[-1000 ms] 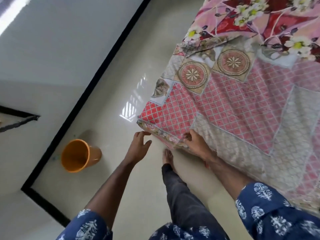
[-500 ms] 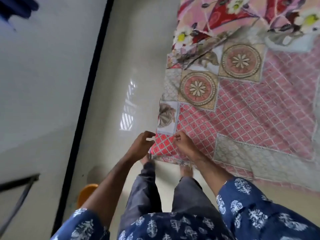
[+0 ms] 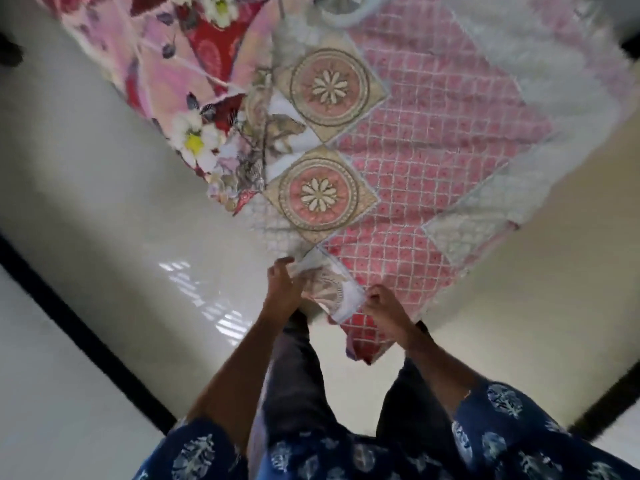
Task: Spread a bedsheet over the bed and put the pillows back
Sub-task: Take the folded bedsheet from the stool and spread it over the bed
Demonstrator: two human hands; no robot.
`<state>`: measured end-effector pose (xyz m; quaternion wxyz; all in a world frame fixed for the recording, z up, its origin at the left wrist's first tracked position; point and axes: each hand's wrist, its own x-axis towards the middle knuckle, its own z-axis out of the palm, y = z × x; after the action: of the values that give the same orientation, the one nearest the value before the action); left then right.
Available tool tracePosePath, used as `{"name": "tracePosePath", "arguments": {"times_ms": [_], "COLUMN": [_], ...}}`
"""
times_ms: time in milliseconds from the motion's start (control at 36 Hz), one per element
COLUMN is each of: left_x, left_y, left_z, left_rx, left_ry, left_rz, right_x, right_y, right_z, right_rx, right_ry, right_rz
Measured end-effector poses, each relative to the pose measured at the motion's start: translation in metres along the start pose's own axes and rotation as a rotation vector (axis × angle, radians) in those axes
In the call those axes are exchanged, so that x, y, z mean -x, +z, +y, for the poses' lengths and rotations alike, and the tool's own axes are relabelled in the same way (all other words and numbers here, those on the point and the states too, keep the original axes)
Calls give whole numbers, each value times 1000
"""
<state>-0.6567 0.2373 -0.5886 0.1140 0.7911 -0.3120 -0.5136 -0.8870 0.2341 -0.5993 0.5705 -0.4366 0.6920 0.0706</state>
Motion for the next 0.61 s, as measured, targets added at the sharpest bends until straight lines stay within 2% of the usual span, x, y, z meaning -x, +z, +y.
{"name": "tracePosePath", "arguments": {"times_ms": [139,222,278,389,500,611], "left_x": [-12,-16,-14,-13,-23,-22], "left_y": [-37,-43,-42,-32,-17,3], "left_z": [0,2,5,10,11,12], "left_rx": [-430,-823,-1094,-1508,-1765,-1945], "left_ry": [230,447,627,839,990,1062], "left_rz": [-186,-198,-197,-284,-297,-251], "right_x": [19,22,26,41,53,54], "right_y": [27,47,60,86,118,144], "right_z": [-14,-12,-7,10,24,27], "right_rx": [-176,-287,-339,-470,-802,-1172], "right_ry": [97,86,134,167,230,155], "right_rz": [157,273,197,170,109,26]}}
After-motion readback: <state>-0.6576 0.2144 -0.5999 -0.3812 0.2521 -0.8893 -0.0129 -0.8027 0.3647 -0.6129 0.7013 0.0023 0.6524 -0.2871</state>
